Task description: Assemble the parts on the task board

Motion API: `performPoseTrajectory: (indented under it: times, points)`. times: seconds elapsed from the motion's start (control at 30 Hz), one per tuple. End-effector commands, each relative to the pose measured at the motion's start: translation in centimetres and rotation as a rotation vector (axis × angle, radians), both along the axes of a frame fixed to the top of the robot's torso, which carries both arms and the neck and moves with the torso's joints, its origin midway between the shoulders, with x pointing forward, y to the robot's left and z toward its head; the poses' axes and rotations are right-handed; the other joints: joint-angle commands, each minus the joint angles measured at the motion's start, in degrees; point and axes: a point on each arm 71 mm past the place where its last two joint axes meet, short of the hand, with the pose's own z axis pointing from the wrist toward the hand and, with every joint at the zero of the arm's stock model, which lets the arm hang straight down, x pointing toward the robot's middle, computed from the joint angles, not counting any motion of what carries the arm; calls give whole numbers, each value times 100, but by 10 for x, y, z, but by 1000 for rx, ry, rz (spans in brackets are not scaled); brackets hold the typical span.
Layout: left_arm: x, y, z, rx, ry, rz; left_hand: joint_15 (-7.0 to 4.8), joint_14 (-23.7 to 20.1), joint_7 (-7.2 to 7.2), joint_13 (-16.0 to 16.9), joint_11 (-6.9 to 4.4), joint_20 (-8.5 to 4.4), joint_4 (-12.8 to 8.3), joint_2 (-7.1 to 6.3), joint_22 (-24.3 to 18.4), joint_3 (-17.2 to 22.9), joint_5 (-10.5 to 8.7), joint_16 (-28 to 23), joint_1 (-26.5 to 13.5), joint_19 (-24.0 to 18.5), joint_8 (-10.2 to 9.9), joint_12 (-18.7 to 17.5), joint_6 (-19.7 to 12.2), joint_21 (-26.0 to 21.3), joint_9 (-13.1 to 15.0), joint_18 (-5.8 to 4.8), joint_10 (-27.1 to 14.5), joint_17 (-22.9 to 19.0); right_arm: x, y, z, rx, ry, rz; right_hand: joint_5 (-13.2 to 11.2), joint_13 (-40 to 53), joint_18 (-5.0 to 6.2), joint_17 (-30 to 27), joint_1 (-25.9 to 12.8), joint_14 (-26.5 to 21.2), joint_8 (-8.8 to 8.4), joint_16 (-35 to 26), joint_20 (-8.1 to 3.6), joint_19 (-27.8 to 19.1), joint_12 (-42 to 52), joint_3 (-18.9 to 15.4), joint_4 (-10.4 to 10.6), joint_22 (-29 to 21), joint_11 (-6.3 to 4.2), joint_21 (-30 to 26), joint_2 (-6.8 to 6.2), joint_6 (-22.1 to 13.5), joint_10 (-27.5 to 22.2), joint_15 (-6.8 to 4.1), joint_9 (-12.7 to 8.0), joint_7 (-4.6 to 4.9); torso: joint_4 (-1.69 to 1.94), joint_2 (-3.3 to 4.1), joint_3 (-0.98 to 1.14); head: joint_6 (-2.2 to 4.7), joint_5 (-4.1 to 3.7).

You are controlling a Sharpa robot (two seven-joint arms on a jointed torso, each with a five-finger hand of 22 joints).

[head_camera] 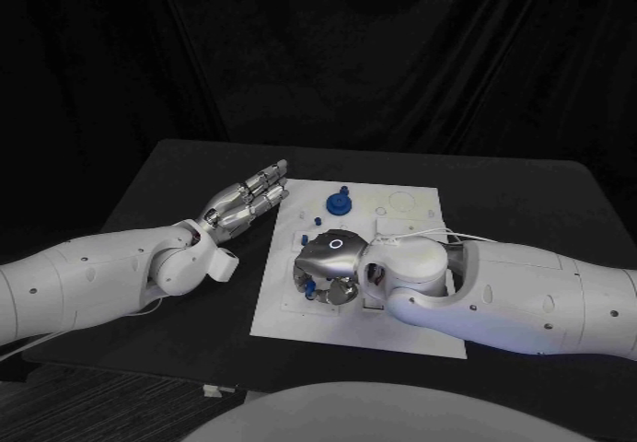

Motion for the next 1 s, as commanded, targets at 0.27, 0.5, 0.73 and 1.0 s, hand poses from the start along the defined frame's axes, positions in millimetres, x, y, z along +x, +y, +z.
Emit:
performPoseTrajectory:
  times: [0.27, 0.5, 0.73, 1.0]
  points:
    - [-2, -1, 2, -47, -39, -11, 67, -23, 40, -49, 81, 80, 59, 25, -17, 8, 83, -55, 65, 34, -9, 33, -4, -53, 19, 158, -11, -41, 0, 0, -5, -30, 0, -15, -97, 209, -85, -14, -45, 86, -4, 52, 17, -43, 70, 112, -82, 769, -83, -74, 121, -17, 320, -9, 105, 9, 0, 0, -1, -1, -16]
    - [-2, -1, 1, -47, -34, -15, 81, -23, 48, -48, 92, 97, 58, 30, -17, 10, 84, -55, 69, 34, -9, 35, -1, -53, 19, 164, -11, -41, 0, -2, -7, -44, 5, -19, -112, 217, -74, -53, -39, 73, -10, 28, 18, -61, 69, 109, -98, 755, -81, -129, 114, -21, 317, -10, 110, 11, 0, 0, -1, -1, -16]
    - [-2, -2, 0, -47, -28, -18, 98, -23, 61, -48, 98, 115, 58, 36, -17, 12, 89, -55, 74, 34, -8, 35, 6, -53, 20, 168, -11, -41, -1, -2, -7, -51, 8, -18, -151, 231, -70, -68, -45, 63, -12, 17, 21, -72, 71, 102, -110, 750, -80, -148, 117, -12, 318, -7, 121, 12, 0, 1, -1, -1, -21]
    - [-2, -2, -2, -45, -21, -21, 111, -23, 73, -49, 102, 131, 56, 46, -17, 17, 98, -55, 82, 34, -7, 35, 12, -53, 21, 171, -12, -41, 0, -4, -8, -66, 12, -23, -166, 240, -66, -88, -43, 55, -10, 4, 21, -80, 75, 100, -119, 745, -83, -168, 120, -3, 322, -8, 128, 9, 0, 0, 0, -1, -18]
